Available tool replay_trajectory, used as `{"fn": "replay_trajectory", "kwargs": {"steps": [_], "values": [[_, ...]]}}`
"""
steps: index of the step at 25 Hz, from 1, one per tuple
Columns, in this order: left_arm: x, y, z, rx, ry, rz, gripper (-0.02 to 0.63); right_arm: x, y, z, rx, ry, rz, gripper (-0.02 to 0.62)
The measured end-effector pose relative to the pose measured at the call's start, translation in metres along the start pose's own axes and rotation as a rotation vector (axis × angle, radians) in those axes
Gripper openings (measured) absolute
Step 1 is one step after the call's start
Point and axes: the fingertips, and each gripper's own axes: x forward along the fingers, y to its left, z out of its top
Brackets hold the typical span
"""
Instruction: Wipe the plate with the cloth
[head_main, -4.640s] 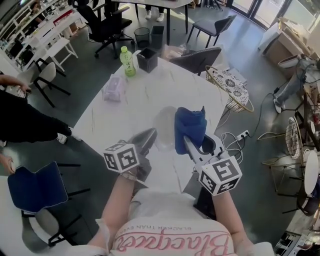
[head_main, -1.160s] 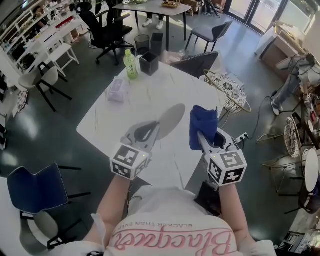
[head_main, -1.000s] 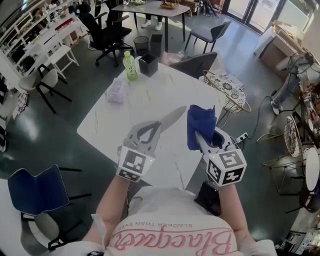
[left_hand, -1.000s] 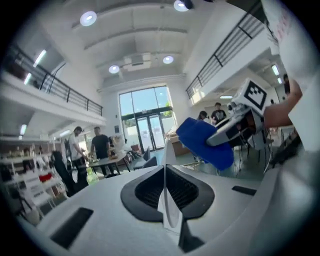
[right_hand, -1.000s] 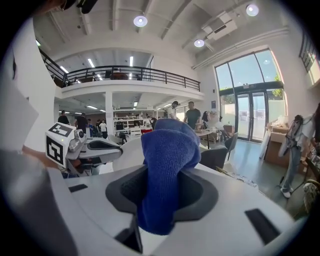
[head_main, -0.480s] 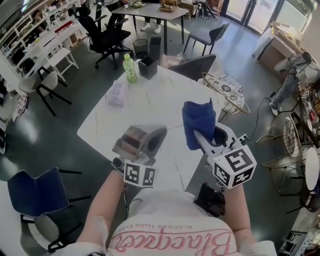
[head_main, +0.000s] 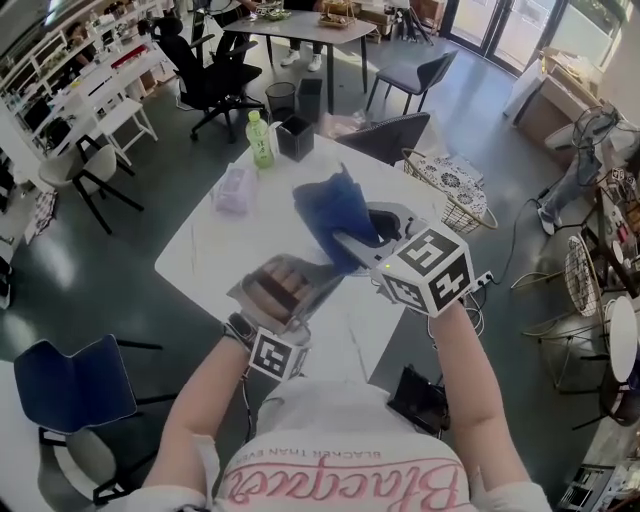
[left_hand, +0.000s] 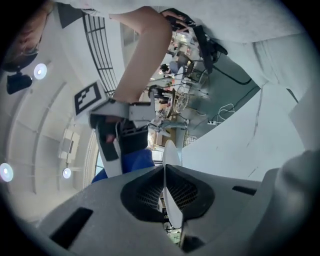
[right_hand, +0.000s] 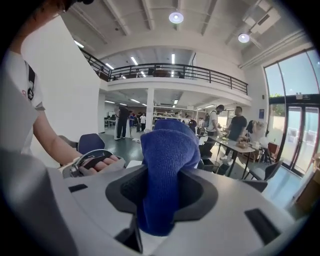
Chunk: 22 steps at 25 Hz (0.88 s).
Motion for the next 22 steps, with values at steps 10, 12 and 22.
{"fn": "replay_trajectory", "kwargs": {"steps": [10, 12, 22], "values": [[-0.004, -0.007, 0.013, 0.054, -0.028, 0.002, 0.014, 0.045, -0.001, -0.007, 0.107, -0.062, 0.055, 0.13], [-0.003, -0.007, 0.009, 0.035, -0.018, -0.006, 0.014, 0.046, -0.004, -0.019, 0.105, -0.016, 0.047, 0.129], [-0.003, 0.003, -0.001, -0.016, 0.012, 0.027, 0.014, 0.005, -0.038, -0.053, 0.142, 0.034, -0.045, 0.129]]}}
